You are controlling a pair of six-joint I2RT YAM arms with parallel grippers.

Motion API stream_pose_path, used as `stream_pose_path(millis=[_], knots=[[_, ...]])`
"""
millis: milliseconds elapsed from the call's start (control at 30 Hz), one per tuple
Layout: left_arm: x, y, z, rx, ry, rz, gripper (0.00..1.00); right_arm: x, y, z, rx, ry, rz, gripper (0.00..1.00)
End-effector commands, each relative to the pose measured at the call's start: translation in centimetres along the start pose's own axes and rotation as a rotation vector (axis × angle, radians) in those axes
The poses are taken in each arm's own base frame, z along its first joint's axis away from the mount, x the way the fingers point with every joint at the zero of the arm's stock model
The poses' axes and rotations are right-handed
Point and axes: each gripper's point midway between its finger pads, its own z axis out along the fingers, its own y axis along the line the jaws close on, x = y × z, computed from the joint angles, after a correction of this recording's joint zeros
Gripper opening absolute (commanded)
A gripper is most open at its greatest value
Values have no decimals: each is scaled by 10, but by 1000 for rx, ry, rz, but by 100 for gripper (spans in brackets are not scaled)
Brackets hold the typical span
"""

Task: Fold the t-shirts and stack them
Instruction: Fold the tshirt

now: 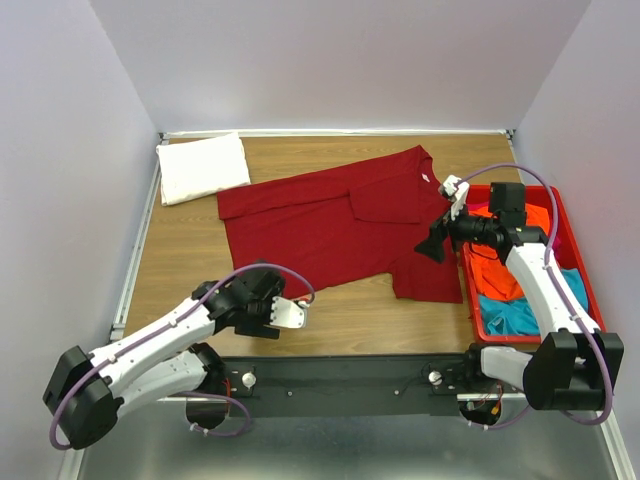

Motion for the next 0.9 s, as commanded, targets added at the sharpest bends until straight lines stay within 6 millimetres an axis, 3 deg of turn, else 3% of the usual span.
stream_pose_path(millis=[0,367,400,567,600,633,700,867], knots=[[7,-3,3,29,51,23,96,-9,-1,-5,16,-25,-7,100],[10,-4,14,88,106,57,88,-14,3,-8,6,-44,-3,100],[10,2,21,58,116,37,75,-16,5,-10,9,-51,-11,100],[10,0,23,73,121,35,73,-16,4,-11,14,-51,-14,100],[11,0,22,70,126,36,67,-18,4,-11,15,-54,-18,100],[13,-1,23,68,131,36,54,-18,4,-11,13,-54,-17,100],[16,-2,25,65,138,32,47,-19,5,-11,10,-58,-18,100],[16,-4,29,78,141,41,45,-20,5,-13,18,-61,-24,100]])
